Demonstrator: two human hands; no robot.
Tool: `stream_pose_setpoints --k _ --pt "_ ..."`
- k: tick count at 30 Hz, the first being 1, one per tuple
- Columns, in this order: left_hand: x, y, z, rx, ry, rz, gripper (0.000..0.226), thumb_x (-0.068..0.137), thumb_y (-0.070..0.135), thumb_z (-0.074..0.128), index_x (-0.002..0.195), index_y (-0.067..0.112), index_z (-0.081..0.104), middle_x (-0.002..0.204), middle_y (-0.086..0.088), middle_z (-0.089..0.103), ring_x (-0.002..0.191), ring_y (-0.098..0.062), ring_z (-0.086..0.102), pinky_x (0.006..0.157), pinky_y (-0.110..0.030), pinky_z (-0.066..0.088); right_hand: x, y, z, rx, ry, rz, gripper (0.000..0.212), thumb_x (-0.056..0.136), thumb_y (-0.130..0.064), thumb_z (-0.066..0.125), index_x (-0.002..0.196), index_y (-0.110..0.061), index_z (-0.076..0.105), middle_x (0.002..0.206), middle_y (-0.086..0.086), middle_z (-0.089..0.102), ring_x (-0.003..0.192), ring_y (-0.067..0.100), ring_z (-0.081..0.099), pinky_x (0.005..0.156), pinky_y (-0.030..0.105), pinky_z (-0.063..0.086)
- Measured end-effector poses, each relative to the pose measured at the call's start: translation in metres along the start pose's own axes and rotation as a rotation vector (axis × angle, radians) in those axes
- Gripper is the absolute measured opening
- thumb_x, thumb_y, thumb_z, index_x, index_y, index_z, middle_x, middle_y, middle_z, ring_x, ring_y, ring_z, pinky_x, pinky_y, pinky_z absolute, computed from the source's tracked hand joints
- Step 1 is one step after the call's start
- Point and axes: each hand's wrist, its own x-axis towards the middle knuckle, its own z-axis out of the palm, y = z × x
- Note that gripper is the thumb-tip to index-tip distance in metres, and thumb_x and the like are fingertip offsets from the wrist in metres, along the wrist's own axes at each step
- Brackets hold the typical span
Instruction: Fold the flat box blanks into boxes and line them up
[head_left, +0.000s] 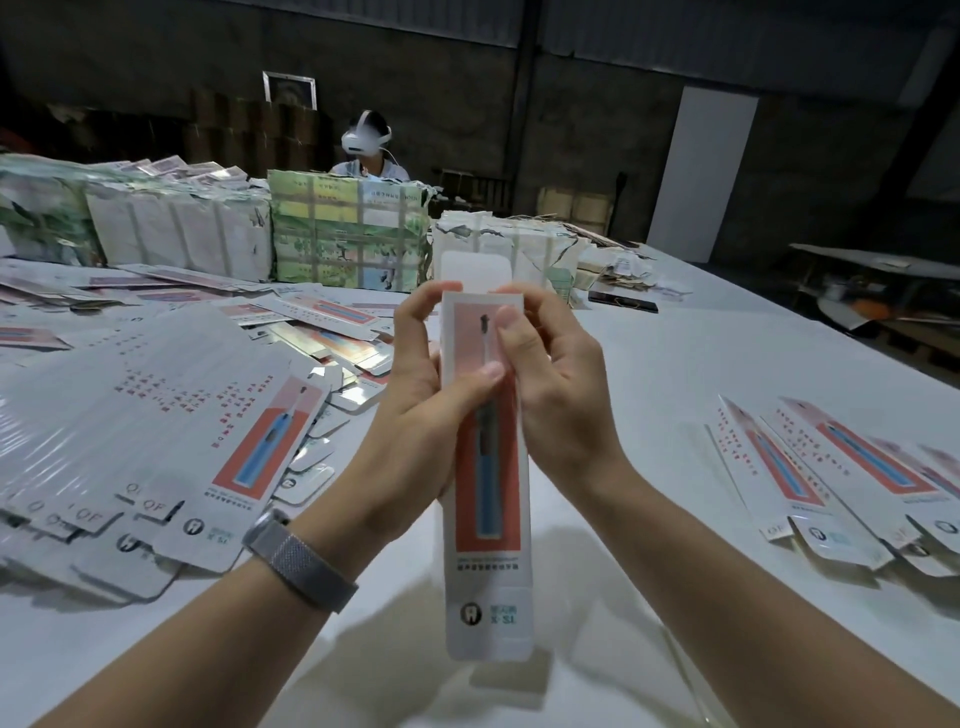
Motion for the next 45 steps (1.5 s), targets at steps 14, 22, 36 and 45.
stream_pose_setpoints --k 14,22,36,45 --pt "-0.006 -0.004 0.004 0.021 -0.051 -0.11 0.056 0.105 0.02 0.048 0.137 0.058 0.022 0.099 -0.006 0.072 0.078 -0.034 0.074 0.067 -0.036 0.06 0.01 0.009 -0.013 0.374 -0.015 0.115 0.041 0.078 -0.005 0.053 0.109 -0.03 0.057 0.086 -0.009 0.063 0.09 0.024 0.064 0.081 0.045 0.056" --pt "-0.006 -0.003 0.003 0.059 -0.039 -0.129 0.067 0.095 0.033 0.057 0.139 0.066 0.018 0.101 -0.01 0.072 0.08 -0.035 0.074 0.069 -0.037 0.061 0.012 0.003 -0.016 0.386 -0.091 0.207 0.017 0.085 -0.018 0.054 0.079 -0.019 0.071 0.073 -0.002 0.066 0.072 0.016 0.061 0.067 0.032 0.05" --pt "-0.007 0.0 0.001 0.029 -0.148 -0.083 0.069 0.101 0.021 0.053 0.146 0.055 0.013 0.1 -0.004 0.07 0.072 -0.033 0.073 0.063 -0.033 0.06 0.017 -0.007 -0.02 0.361 -0.177 0.303 0.036 0.087 -0.002 0.046 0.088 -0.015 0.08 0.121 0.026 0.056 0.092 0.027 0.058 0.076 0.048 0.039" --pt "-0.006 0.001 -0.003 0.038 -0.21 -0.092 0.078 0.094 0.022 0.054 0.142 0.064 0.009 0.104 0.005 0.068 0.077 -0.032 0.073 0.063 -0.033 0.061 0.021 -0.008 -0.026 0.301 -0.206 0.309 0.034 0.078 -0.015 0.047 0.089 -0.018 0.079 0.122 0.026 0.06 0.086 0.027 0.058 0.075 0.047 0.04"
